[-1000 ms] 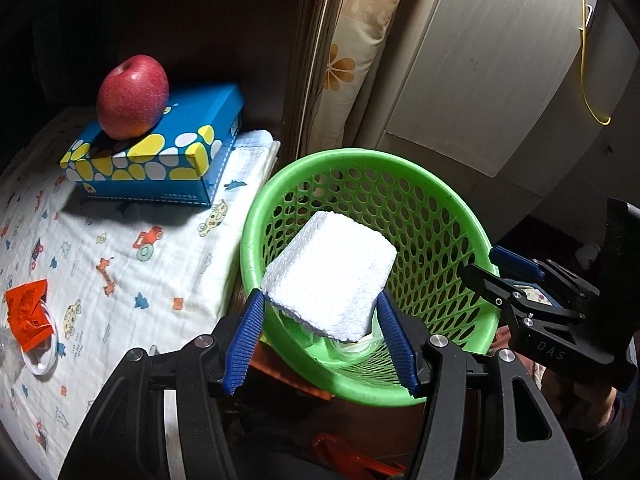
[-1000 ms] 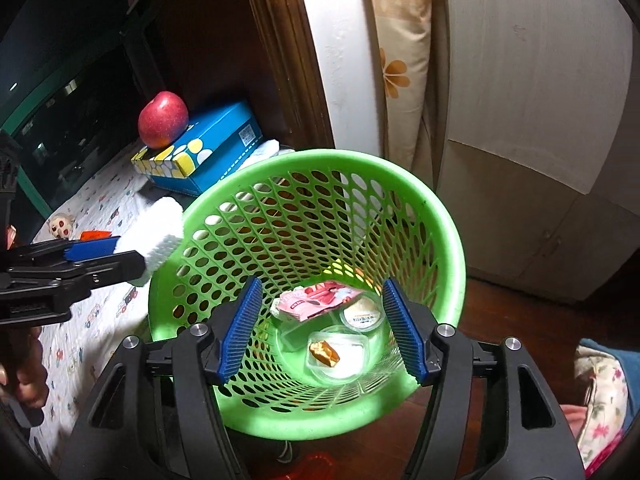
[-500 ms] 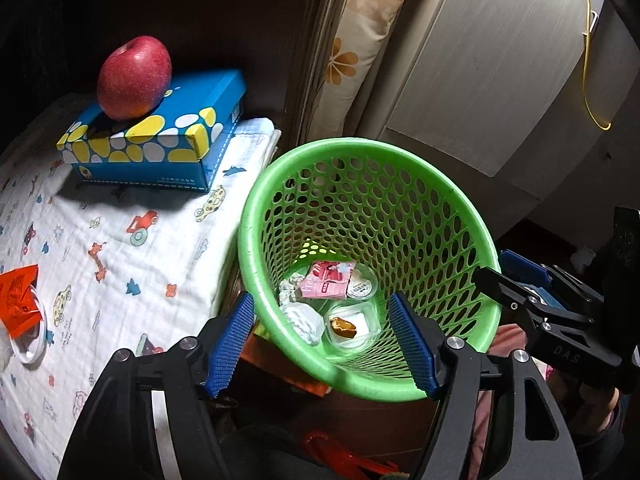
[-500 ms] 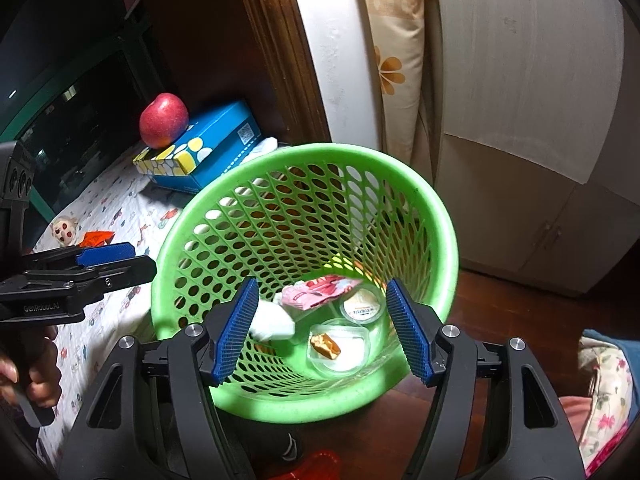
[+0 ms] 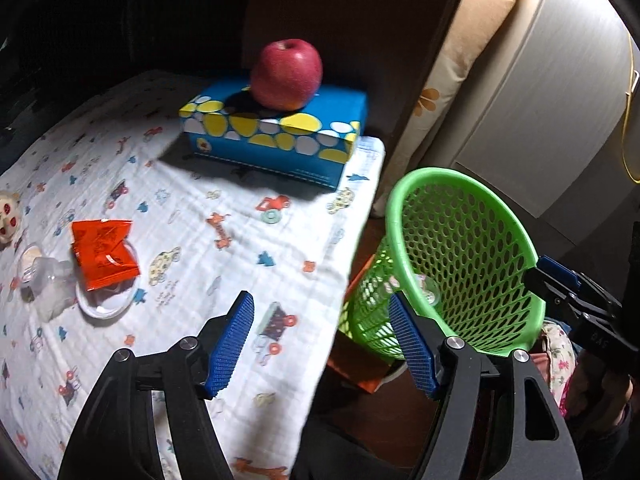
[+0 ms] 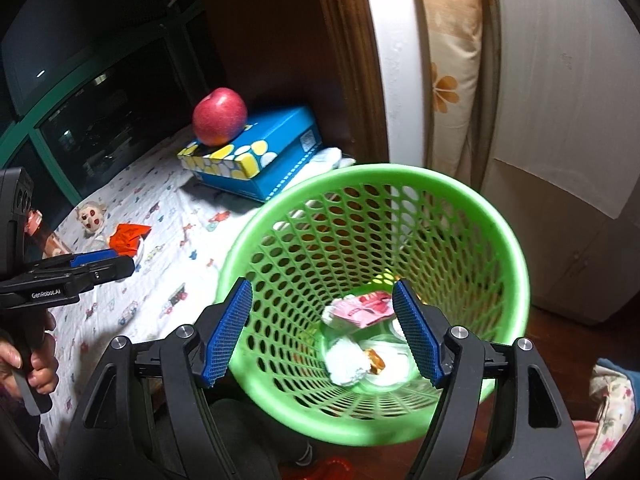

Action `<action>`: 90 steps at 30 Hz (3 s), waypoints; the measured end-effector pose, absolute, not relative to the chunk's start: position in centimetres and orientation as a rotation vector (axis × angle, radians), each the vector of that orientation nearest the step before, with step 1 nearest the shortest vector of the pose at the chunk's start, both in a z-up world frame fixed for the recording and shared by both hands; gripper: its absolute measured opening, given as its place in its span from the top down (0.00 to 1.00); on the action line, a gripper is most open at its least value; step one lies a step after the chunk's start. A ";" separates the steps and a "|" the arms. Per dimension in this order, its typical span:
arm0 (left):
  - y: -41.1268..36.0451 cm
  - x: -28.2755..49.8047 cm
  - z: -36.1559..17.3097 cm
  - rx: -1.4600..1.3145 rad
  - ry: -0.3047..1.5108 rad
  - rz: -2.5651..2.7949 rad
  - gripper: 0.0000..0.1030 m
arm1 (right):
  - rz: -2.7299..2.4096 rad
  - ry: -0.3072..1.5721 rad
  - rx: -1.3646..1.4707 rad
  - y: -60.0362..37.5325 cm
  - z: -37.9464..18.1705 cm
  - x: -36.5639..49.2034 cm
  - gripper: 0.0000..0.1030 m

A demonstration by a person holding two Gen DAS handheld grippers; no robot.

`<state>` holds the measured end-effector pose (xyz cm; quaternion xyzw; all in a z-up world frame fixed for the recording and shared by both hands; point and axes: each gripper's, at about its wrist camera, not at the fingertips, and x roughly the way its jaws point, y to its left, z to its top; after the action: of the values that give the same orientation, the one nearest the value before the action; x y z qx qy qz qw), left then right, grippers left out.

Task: Collect trash
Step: 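Grasp the clear plastic cup with the left gripper while the right gripper returns to the bed, then grasp the orange snack packet with the right gripper and lift it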

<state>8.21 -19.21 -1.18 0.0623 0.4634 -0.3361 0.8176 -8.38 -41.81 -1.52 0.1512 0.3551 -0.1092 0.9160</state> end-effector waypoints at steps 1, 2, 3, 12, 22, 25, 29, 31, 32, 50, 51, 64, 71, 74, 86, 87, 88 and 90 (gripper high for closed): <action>-18.3 8.6 -1.2 0.123 0.987 -0.696 0.35 | -0.215 0.732 0.311 -41.4 -1.5 -8.0 0.30; -17.2 9.0 -1.2 0.113 0.987 -0.670 0.35 | -0.205 0.733 0.309 -41.0 -1.5 -7.7 0.30; -16.2 9.4 -1.3 0.104 0.987 -0.648 0.35 | -0.194 0.735 0.304 -40.5 -1.4 -7.3 0.30; -6.9 13.0 -2.5 0.055 0.967 -0.387 0.35 | -0.084 0.764 0.249 -35.6 -1.4 -3.4 0.29; 1.2 18.3 -6.0 0.014 1.000 -0.189 0.35 | 0.007 0.794 0.193 -30.3 -1.7 0.6 0.29; 1.5 19.2 -6.5 0.024 0.994 -0.208 0.35 | 0.029 0.804 0.185 -29.0 -1.8 1.9 0.29; 1.0 20.3 -7.2 0.034 0.989 -0.228 0.35 | 0.057 0.811 0.165 -27.3 -1.8 3.5 0.29; 0.8 21.0 -7.5 0.035 0.991 -0.235 0.35 | 0.071 0.814 0.156 -26.6 -1.9 4.3 0.29; 0.7 21.3 -7.7 0.037 0.994 -0.238 0.35 | 0.075 0.818 0.151 -26.2 -2.0 4.7 0.29; 0.3 24.0 -10.3 -0.022 1.036 -0.286 0.57 | 0.151 0.860 0.121 -22.8 -3.4 9.6 0.29; 0.4 24.0 -10.3 -0.024 1.034 -0.282 0.59 | 0.160 0.864 0.125 -22.6 -3.5 9.8 0.29; 3.7 21.5 -8.2 -0.084 1.008 -0.275 0.60 | 0.280 0.930 0.171 -18.7 -5.3 15.9 0.29; 5.8 20.3 -7.1 -0.107 0.985 -0.263 0.60 | 0.313 0.968 0.197 -16.6 -6.8 19.0 0.30; 6.3 20.0 -6.7 -0.113 0.980 -0.264 0.60 | 0.312 0.988 0.214 -16.1 -7.4 20.1 0.31; 6.9 19.4 -6.5 -0.125 0.978 -0.259 0.60 | 0.280 1.027 0.199 -14.7 -9.3 22.4 0.44; 6.9 19.4 -6.5 -0.125 0.979 -0.257 0.60 | 0.277 1.027 0.198 -14.7 -9.4 22.4 0.45; 6.9 19.4 -6.5 -0.125 0.980 -0.256 0.60 | 0.277 1.025 0.196 -14.7 -9.4 22.3 0.45; 6.9 19.4 -6.6 -0.127 0.983 -0.254 0.60 | 0.278 1.019 0.183 -14.6 -9.3 22.1 0.47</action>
<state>19.36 6.94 -6.58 -0.0608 0.4704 -0.1217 0.8719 22.10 -14.55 -9.33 0.0870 0.4853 0.1323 0.8599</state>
